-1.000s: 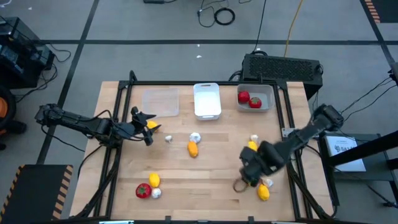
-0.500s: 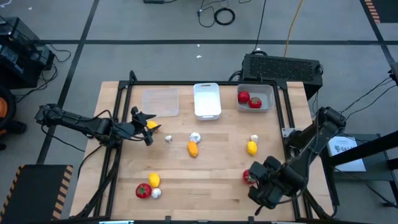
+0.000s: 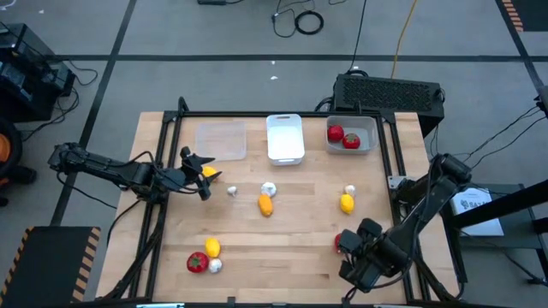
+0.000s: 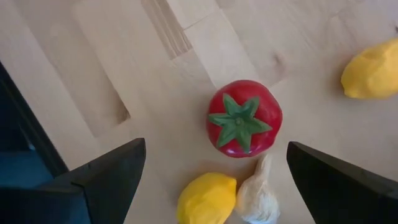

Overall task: Sort produce into baskets
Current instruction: Put the tomato into the gray bin

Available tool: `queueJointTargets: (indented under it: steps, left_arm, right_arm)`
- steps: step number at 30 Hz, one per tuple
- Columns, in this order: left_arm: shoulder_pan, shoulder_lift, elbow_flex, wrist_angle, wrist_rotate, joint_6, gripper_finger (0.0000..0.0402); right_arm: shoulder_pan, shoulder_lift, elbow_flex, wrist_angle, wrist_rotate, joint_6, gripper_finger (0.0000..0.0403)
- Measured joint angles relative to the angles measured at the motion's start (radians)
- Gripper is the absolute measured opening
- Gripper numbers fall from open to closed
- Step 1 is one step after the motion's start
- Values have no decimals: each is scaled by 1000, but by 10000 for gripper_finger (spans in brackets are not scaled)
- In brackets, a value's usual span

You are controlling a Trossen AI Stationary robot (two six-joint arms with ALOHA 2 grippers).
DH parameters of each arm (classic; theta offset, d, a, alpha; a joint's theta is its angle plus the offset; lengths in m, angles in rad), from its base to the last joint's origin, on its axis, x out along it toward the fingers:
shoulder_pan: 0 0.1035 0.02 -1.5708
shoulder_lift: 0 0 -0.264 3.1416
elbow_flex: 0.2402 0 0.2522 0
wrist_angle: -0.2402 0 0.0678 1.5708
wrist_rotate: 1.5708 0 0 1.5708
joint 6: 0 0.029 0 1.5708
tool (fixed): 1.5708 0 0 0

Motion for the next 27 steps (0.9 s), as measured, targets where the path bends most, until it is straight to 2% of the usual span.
queueJointTargets:
  steps: [10, 20, 27]
  left_arm:
    - [0, 0, 0, 0, 0, 0, 256]
    - [0, 0, 0, 0, 0, 0, 256]
    - [0, 0, 0, 2, 0, 0, 256]
  right_arm:
    - [-2, 14, 0, -6, 6, -67, 380]
    - [-12, 116, 0, -11, 16, -409, 380]
    - [-53, 153, -1, -20, 21, -419, 380]
